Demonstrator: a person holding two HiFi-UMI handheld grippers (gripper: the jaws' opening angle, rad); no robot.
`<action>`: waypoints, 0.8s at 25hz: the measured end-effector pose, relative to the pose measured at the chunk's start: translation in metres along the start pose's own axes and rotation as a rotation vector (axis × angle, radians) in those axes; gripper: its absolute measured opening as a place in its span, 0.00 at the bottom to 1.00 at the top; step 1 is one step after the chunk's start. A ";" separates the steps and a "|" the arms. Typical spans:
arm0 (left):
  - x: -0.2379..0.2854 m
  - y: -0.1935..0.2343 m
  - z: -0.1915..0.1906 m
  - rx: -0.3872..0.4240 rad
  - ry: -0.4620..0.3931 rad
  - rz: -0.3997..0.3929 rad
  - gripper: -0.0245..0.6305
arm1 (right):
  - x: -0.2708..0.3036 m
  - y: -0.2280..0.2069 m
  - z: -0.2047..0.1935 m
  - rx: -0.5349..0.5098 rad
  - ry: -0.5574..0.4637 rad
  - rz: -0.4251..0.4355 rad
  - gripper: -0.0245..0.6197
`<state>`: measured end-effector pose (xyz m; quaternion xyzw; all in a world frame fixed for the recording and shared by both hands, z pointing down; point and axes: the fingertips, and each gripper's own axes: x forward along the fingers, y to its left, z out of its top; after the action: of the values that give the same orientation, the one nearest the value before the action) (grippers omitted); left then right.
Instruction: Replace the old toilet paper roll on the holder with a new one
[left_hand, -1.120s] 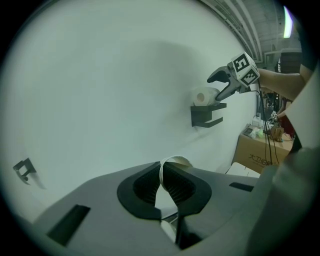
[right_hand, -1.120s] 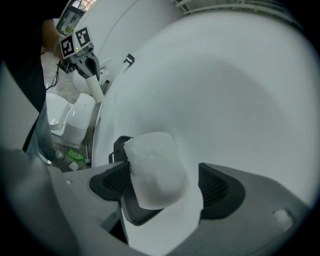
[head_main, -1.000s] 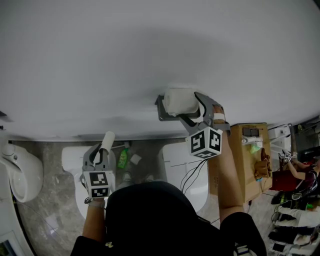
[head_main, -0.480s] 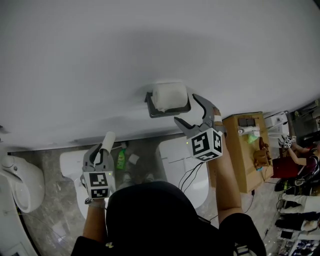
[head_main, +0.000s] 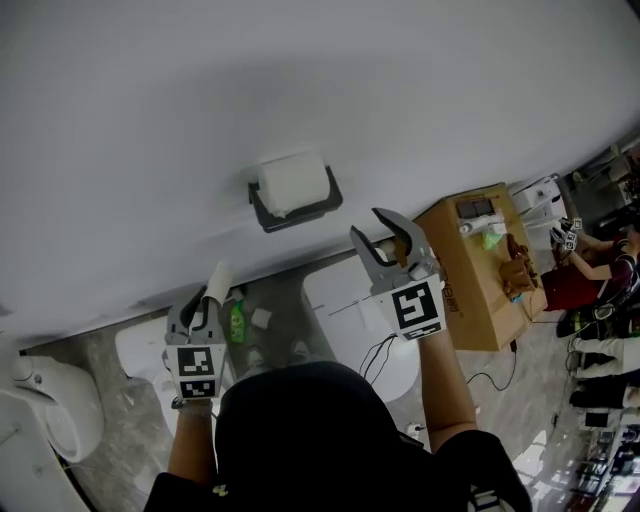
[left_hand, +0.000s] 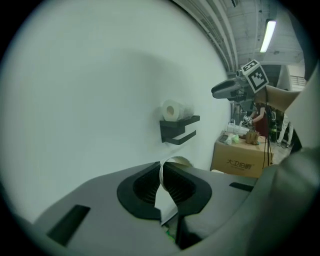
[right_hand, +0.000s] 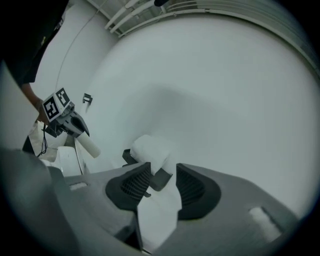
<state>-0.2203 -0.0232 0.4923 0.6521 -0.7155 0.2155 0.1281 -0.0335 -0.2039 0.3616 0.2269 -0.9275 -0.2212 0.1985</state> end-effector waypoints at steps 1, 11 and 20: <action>0.003 -0.005 0.004 0.006 -0.005 -0.016 0.08 | -0.006 -0.001 -0.004 0.022 -0.003 -0.012 0.27; 0.025 -0.054 0.030 0.039 -0.062 -0.161 0.08 | -0.065 -0.001 -0.041 0.262 -0.021 -0.132 0.06; 0.039 -0.087 0.050 0.035 -0.101 -0.263 0.08 | -0.096 0.020 -0.070 0.432 -0.012 -0.173 0.04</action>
<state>-0.1337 -0.0867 0.4788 0.7523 -0.6256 0.1764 0.1076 0.0713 -0.1613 0.4032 0.3417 -0.9315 -0.0351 0.1200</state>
